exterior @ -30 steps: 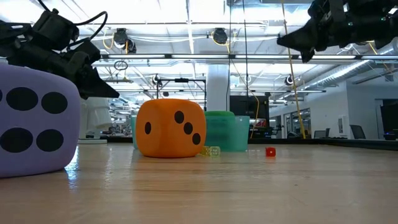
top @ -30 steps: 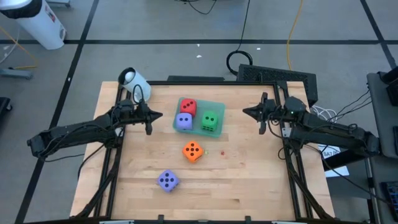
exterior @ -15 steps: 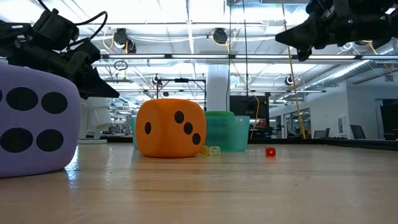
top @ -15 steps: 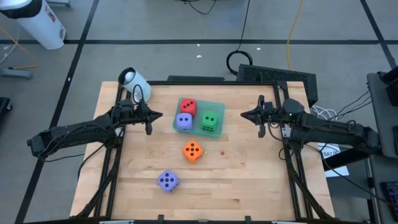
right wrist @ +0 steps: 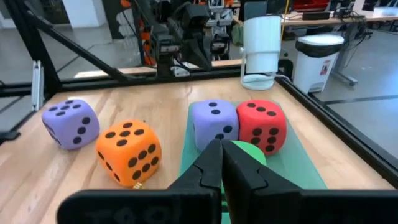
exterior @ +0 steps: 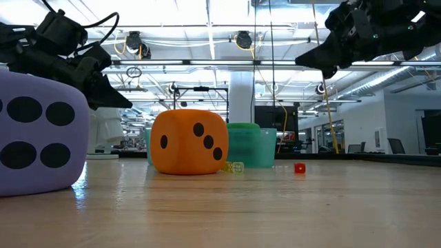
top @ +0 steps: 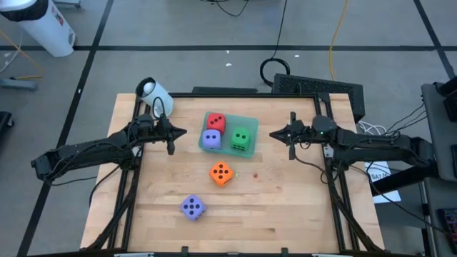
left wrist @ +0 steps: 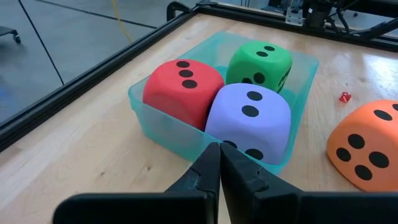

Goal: Pick & Place Dice
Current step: Put the large orange dice into the light blue bin

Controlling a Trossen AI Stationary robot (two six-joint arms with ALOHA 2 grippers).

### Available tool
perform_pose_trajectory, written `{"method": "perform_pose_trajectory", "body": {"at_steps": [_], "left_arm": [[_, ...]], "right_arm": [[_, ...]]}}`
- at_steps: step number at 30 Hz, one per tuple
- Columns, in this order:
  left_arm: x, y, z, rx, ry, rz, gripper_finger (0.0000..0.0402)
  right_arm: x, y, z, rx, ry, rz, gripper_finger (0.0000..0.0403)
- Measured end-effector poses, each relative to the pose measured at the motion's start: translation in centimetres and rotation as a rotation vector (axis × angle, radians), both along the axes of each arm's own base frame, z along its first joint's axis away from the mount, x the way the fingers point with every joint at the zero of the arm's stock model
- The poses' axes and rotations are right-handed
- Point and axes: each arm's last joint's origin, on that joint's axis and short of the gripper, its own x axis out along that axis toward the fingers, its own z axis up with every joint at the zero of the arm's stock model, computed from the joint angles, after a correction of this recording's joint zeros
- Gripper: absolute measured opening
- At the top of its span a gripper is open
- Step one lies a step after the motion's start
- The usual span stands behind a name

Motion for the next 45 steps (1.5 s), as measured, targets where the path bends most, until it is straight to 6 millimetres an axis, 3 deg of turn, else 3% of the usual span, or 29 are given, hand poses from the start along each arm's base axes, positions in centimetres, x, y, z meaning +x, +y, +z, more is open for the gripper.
{"method": "perform_pose_trajectory", "body": {"at_steps": [13, 28, 40, 45], "left_arm": [[0.0, 0.0, 0.0, 0.001, 0.0, 0.0, 0.0019], [0.2, 0.1, 0.7, 0.032, -0.07, 0.003, 0.0019], [0.5, 0.2, 2.1, 0.033, -0.223, -0.011, 0.0019], [0.5, 0.1, 2.4, -0.072, -0.277, -0.018, 0.0019]], "right_arm": [[0.6, -0.2, -0.5, -0.01, 0.019, 0.003, 0.0], [1.0, -1.4, 0.2, -0.091, -0.078, -0.047, 0.0], [2.1, -2.3, -1.7, -0.027, 0.023, -0.073, 0.0], [2.6, -2.2, -2.5, -0.012, 0.066, -0.058, 0.0]]}}
